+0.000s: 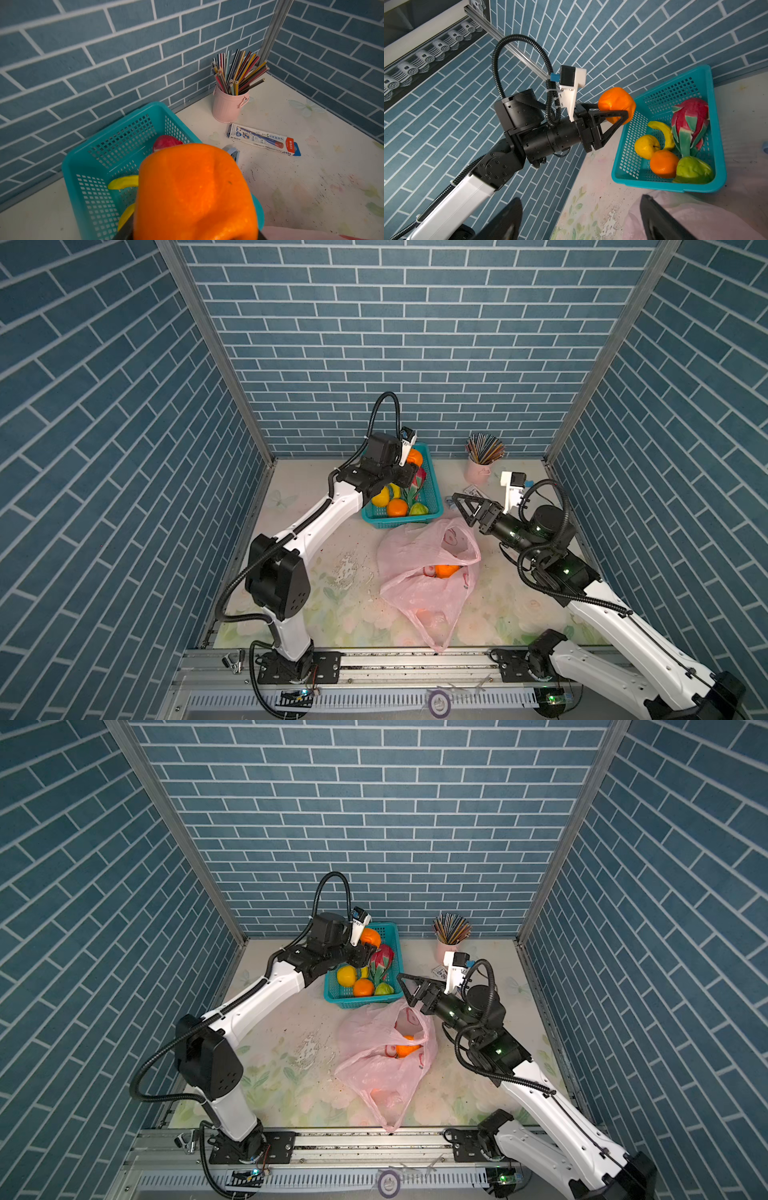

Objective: Untie the knot of the plastic bag and take out the fruit
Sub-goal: 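Carry the orange with the left gripper over the teal basket, then lower the orange into the teal basket with the left gripper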

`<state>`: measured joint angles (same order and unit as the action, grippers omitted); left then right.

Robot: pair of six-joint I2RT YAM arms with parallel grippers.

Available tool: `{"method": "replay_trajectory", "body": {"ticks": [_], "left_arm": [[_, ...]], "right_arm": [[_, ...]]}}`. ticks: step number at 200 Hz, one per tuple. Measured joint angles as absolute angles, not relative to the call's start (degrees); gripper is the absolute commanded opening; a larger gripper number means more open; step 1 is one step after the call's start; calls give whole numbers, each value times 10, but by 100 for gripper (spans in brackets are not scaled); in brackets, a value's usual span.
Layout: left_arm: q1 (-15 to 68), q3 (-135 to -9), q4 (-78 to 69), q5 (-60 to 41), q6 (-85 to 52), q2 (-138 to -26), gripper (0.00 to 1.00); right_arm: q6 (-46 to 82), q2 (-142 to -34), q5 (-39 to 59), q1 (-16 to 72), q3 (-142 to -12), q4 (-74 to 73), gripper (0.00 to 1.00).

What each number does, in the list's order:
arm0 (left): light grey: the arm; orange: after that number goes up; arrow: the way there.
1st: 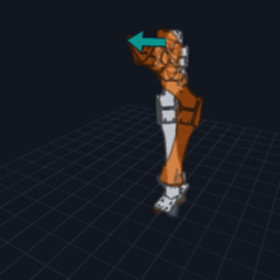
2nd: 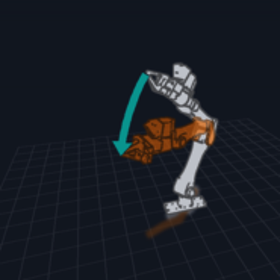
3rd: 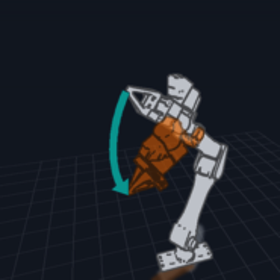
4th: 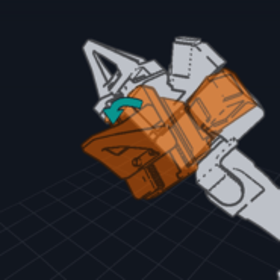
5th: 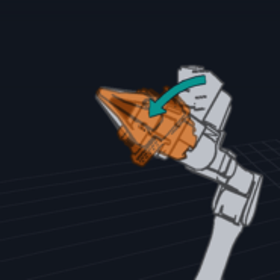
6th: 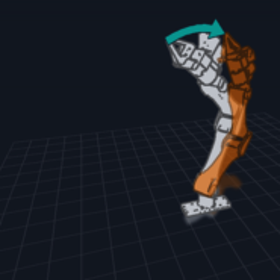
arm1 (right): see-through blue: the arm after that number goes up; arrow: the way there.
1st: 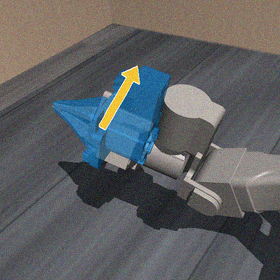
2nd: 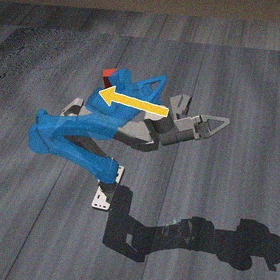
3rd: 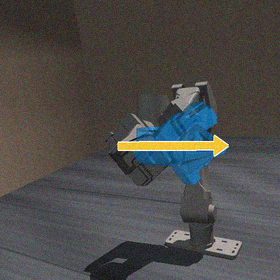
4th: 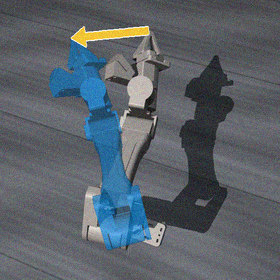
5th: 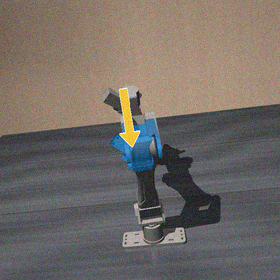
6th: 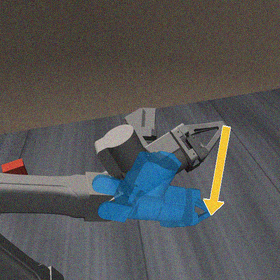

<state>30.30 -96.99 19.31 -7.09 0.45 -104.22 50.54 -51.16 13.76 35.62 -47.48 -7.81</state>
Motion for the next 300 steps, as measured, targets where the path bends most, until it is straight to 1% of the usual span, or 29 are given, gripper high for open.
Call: {"method": "replay_trajectory", "body": {"ticks": [52,100,160,195,226,246,262,267,300], "left_arm": [[295,-1007,244,-117,-35,-1141,50],[295,-1014,264,-145,-52,-1200,50],[294,-1069,267,-169,-57,-1272,50],[294,-1088,257,-170,-58,-1300,66],[293,-1086,252,-167,-58,-1303,71],[294,-1074,250,-165,-59,-1303,75],[294,-1070,249,-162,-59,-1302,80],[294,-1069,249,-160,-57,-1301,84],[294,-1037,242,-143,-58,-1268,85]], "right_arm": [[503,-514,138,356,-485,-49,89],[500,-507,138,356,-485,-30,89],[500,-489,137,356,-484,-21,89],[500,-488,136,356,-483,-16,89],[500,-484,132,356,-481,-13,89],[500,-481,131,356,-481,-13,89],[500,-481,131,356,-481,-13,89],[500,-481,131,356,-481,-13,89],[500,-481,131,356,-481,-13,89]]}}
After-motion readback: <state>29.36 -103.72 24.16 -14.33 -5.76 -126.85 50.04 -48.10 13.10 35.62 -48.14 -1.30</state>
